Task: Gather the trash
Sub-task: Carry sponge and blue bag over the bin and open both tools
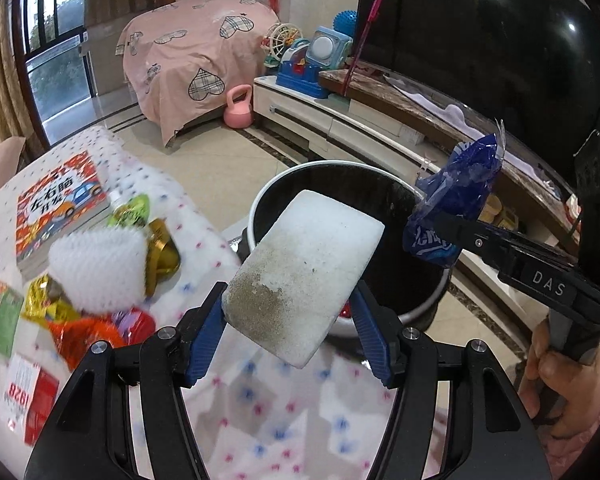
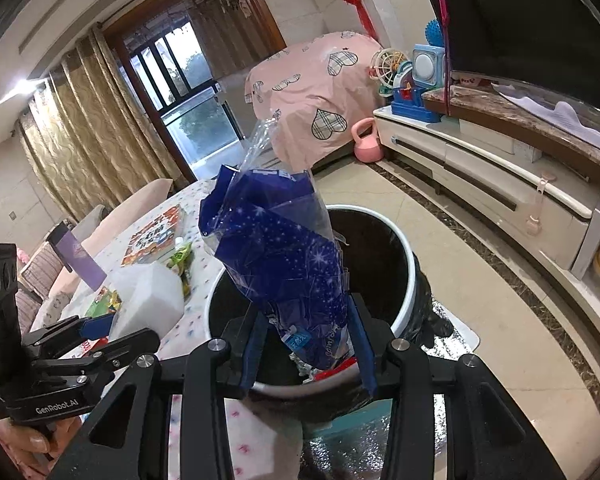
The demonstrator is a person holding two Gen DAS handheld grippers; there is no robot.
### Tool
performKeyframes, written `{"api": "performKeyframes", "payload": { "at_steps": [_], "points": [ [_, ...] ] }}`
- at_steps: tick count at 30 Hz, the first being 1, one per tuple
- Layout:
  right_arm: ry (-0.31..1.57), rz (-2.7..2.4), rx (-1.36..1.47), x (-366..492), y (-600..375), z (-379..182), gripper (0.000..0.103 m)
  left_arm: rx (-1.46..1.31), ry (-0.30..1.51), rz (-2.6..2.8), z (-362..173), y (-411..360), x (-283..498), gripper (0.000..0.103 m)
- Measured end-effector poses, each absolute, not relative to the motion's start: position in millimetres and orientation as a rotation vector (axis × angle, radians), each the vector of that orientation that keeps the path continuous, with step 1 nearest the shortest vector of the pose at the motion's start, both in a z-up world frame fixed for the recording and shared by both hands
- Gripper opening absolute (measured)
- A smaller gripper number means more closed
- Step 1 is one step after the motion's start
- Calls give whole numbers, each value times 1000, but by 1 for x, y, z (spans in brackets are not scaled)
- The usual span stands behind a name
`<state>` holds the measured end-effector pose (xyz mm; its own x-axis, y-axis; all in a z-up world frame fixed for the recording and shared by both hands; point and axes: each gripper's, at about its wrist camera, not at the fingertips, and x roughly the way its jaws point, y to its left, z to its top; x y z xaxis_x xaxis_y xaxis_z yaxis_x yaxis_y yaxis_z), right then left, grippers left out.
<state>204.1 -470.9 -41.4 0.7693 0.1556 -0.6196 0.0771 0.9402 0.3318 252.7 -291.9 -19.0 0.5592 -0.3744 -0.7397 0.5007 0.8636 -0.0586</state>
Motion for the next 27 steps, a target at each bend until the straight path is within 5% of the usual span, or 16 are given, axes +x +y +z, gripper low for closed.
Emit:
{"api": "performKeyframes", "payload": {
  "at_steps": [15,20,27],
  "points": [
    [748,33,346,230,-484,-52,45,181,886,-513,-36,-316,284,70],
    [742,35,366,230,-489,-50,69,157,895,-517,-36,-311,281,77],
    [714,33,397,217,-485,-43,73,105,875,-511,-32,-284,259,77]
  ]
}}
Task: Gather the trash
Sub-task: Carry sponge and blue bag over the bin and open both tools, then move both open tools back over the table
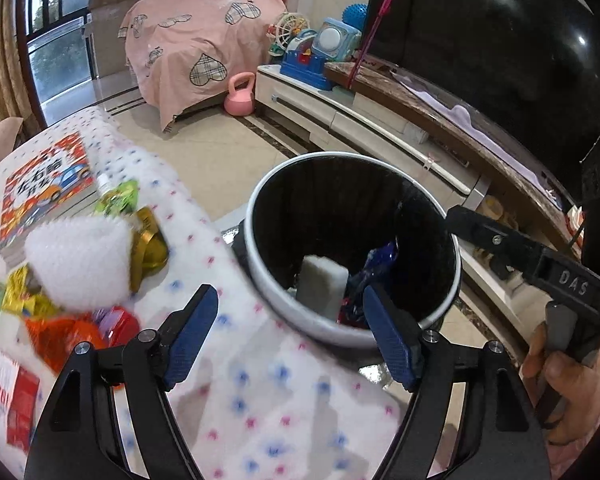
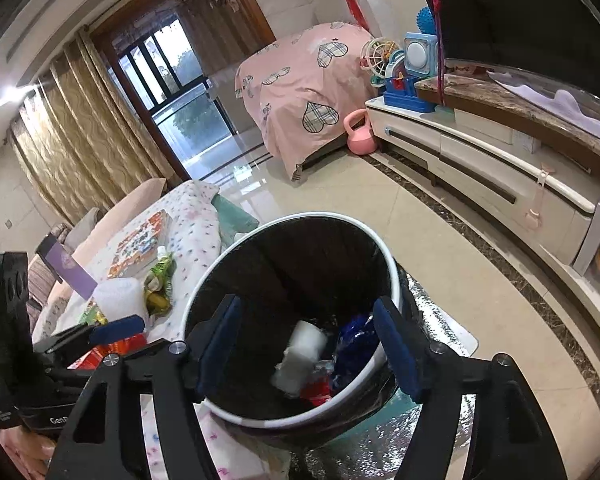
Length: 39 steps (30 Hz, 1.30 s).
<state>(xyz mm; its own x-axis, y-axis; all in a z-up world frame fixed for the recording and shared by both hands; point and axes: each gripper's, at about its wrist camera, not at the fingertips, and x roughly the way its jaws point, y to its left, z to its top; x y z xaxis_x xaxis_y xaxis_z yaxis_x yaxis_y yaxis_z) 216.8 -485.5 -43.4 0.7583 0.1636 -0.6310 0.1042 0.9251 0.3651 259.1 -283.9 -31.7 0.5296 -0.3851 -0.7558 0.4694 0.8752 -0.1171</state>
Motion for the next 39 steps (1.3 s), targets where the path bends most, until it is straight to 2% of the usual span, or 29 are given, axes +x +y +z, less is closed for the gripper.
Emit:
{"api": "performKeyframes", "payload": {
  "at_steps": [2,4,23,39],
  "points": [
    [703,37,407,210,-480,-42,87,87,874,-504,-33,-273,251,77],
    [688,42,417,203,-474,-41,96,72,870,-497,-33,-262,243,77],
    [745,199,408,162,-371,-59,97,-52,847,-341,-43,-133,173,77],
    [811,315,334,156,-293,-74,97,-166,859,-195,-58,-42,156,77]
  ]
}}
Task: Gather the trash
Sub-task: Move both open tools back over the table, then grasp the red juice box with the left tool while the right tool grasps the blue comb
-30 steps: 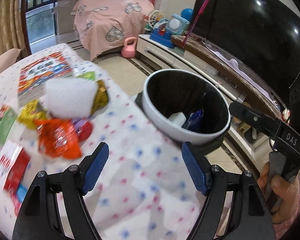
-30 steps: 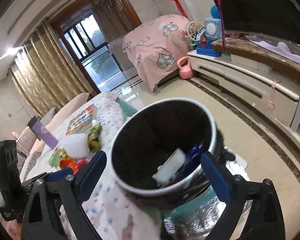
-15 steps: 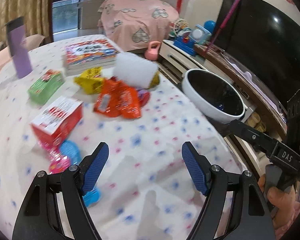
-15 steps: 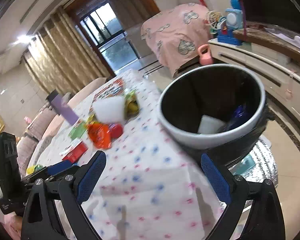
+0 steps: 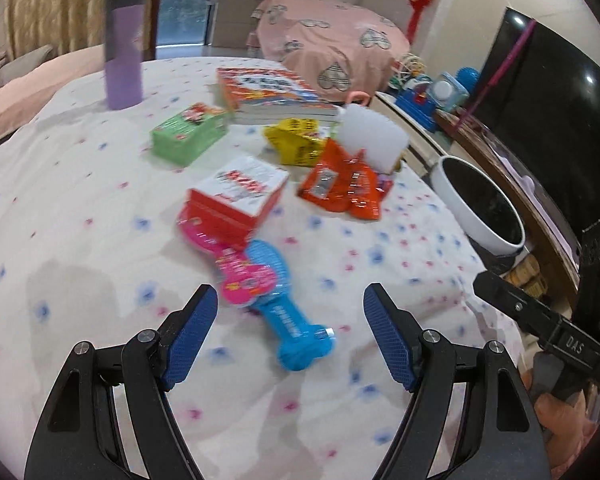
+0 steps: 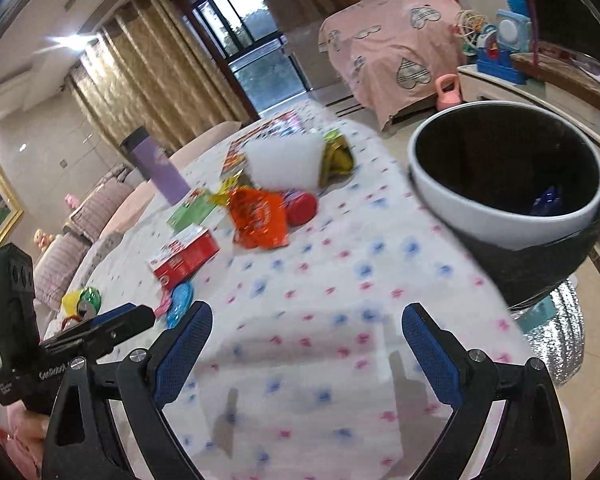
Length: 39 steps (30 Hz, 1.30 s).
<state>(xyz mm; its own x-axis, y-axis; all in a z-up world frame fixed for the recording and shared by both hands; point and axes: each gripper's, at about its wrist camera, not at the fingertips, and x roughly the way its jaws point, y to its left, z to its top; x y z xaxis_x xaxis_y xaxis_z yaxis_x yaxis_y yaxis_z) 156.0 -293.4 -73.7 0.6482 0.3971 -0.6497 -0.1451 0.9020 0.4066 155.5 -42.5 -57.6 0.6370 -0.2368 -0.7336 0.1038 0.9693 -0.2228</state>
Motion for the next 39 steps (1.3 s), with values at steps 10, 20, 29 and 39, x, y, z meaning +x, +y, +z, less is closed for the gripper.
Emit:
{"api": "performKeyframes", "payload": {
  "at_steps": [10,20,29,39],
  "points": [
    [833,370,297,156,-262,-78,97,-162,868,-156,-61,-18,161,77],
    [889,526,170,144,-190,-88,75,-112,872,-158,-51,-4,205,78],
    [921,583,65,163,-147,-98,57,-61,928,-179,-62,-11,251,79],
    [943,546,22,164,-173,-99,7,-14,939,-219,-71,-29,264,77]
  ]
}}
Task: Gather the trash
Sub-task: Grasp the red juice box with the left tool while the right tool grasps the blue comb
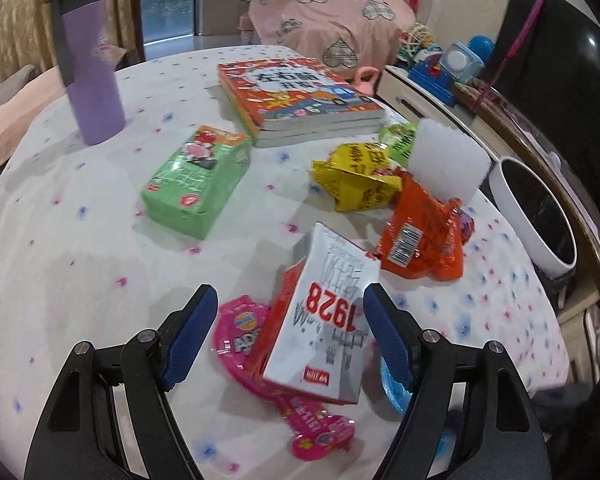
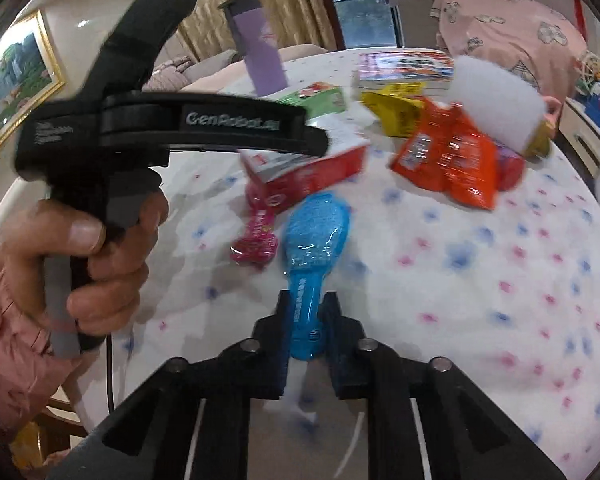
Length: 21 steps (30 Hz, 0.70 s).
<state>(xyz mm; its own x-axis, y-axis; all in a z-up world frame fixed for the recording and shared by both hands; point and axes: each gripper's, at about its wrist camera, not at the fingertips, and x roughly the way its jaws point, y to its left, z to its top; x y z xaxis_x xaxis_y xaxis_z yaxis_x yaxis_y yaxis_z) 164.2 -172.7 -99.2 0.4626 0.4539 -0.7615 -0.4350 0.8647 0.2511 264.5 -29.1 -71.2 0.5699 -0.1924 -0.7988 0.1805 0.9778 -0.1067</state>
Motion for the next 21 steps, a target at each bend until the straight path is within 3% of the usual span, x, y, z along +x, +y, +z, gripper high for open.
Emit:
{"api": "performKeyframes", "payload": {
  "at_steps": [1,6,7,9,10,15,17,21],
  "points": [
    [947,494,12,161,-189,-100,0,-5,942,-227,-72,-32,264,77],
    [954,408,98,153,-244,-100,0,49,942,-243,-79,-49,262,76],
    [951,410,131,153,-251,-98,4,62,939,-245,-79,-51,260,74],
    [948,421,169,154,-254,-96,6,68,936,-253,-78,-52,258,37],
    [945,436,179,154,-251,-96,7,62,949,-266,-77,-51,258,29],
    [954,515,202,164,-222,-97,16,-17,922,-273,-57,-27,242,29],
    [952,544,215,168,-207,-97,34,-70,913,-271,-50,-11,233,29],
    [971,559,193,178,-185,-101,36,-138,908,-250,-46,13,212,29]
  ]
}}
